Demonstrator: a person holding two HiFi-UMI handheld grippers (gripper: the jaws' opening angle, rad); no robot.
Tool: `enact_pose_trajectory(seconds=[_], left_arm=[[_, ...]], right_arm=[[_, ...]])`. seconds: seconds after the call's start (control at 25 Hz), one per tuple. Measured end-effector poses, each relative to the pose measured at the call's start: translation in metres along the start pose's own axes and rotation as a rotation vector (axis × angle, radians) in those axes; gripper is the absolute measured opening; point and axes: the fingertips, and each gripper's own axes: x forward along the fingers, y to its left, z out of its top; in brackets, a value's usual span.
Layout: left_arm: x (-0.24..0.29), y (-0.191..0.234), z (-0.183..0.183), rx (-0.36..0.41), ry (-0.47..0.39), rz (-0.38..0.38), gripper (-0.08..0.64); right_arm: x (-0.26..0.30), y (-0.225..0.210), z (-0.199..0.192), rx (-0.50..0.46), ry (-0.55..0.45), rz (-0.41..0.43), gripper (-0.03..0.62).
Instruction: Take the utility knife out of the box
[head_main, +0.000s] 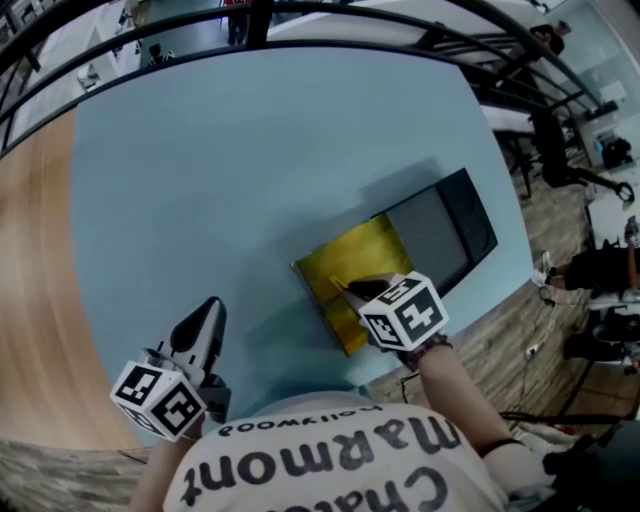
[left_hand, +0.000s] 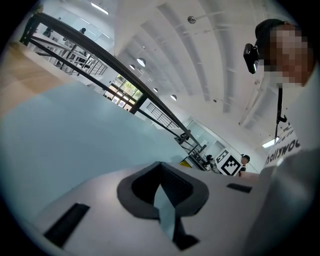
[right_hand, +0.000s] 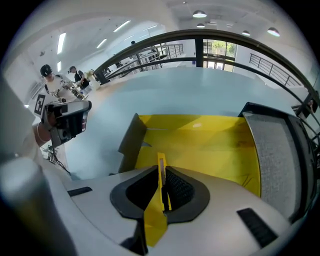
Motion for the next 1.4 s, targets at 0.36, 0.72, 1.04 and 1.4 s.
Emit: enact_pose_trajectory(seconds=[0.36, 0.72, 1.04, 1.4], left_arm=[[0.0, 0.01, 0.003, -0.021, 0.007, -0.017, 0.002], [-0.001, 0.018, 0.0, -0.024, -0.019, 0.007, 0.002], [-0.023, 0.007, -0.001, -0.008, -0.096, 0.08, 0.002], [-0.055, -0.038, -0.014, -0.013, -0.211, 0.196, 0.002]], right_arm=[[0.007, 0.002, -0.004, -0.006, 0.055, 0.006, 0.156], [0.015, -0.019, -0.009, -0.001, 0.052, -0.031, 0.106], [0.02, -0.022, -0.01, -0.147, 0.073, -0.063, 0.106], [0.013, -0.032, -0.002, -0.072, -0.035, 0.014, 0.084]])
